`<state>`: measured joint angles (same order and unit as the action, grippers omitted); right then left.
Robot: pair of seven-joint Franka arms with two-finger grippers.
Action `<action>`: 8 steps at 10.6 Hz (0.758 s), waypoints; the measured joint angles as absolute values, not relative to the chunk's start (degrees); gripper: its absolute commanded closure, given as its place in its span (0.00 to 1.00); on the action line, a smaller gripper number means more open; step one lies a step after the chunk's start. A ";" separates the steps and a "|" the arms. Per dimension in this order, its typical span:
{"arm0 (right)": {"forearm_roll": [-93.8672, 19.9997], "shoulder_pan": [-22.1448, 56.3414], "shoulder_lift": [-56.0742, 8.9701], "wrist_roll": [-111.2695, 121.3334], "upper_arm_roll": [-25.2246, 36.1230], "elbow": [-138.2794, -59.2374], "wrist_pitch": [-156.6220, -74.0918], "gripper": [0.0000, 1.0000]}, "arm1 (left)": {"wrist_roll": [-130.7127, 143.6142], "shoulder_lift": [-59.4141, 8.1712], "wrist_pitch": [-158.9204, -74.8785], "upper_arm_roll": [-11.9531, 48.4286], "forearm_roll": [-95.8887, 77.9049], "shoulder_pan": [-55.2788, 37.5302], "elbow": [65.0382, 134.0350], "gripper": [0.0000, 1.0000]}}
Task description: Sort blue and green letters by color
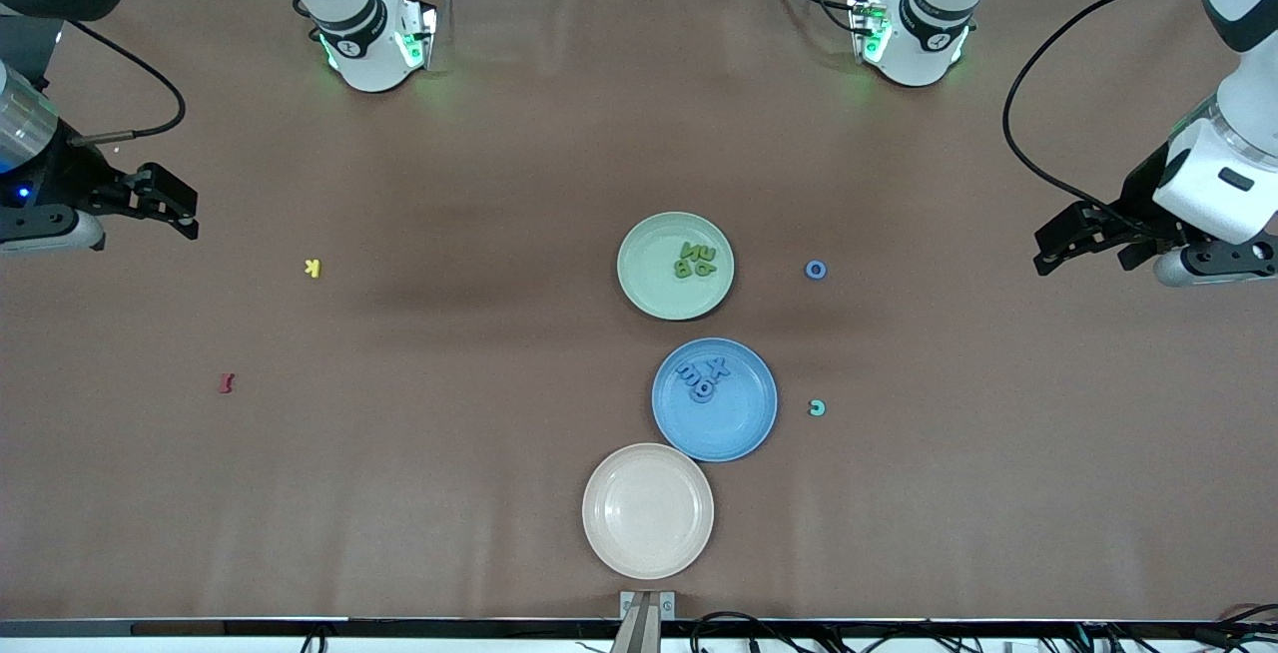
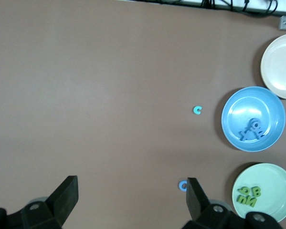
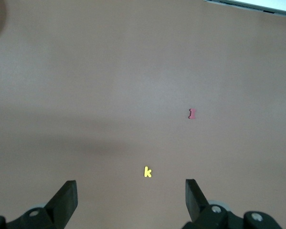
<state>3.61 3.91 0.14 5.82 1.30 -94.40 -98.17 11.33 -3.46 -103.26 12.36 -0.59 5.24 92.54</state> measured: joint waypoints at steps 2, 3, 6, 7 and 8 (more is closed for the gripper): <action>3.61 3.91 0.14 5.82 1.30 -94.40 -98.17 0.00 | 11.26 -3.53 -102.14 13.12 -0.17 5.19 92.07 0.00; 3.61 3.91 0.14 5.82 1.30 -94.40 -98.17 0.00 | 11.26 -3.53 -101.06 13.50 -0.05 5.18 91.87 0.00; 3.61 3.91 0.14 5.82 1.30 -94.40 -98.17 0.00 | 11.23 -3.52 -96.97 13.54 1.62 4.40 88.97 0.00; 3.61 3.89 0.14 5.82 1.33 -94.40 -98.17 0.00 | 11.23 -3.51 -95.97 13.26 2.29 3.39 88.49 0.00; 3.61 3.89 0.14 5.82 1.34 -94.40 -98.18 0.00 | 11.23 -3.47 -95.04 12.80 3.26 2.52 88.38 0.00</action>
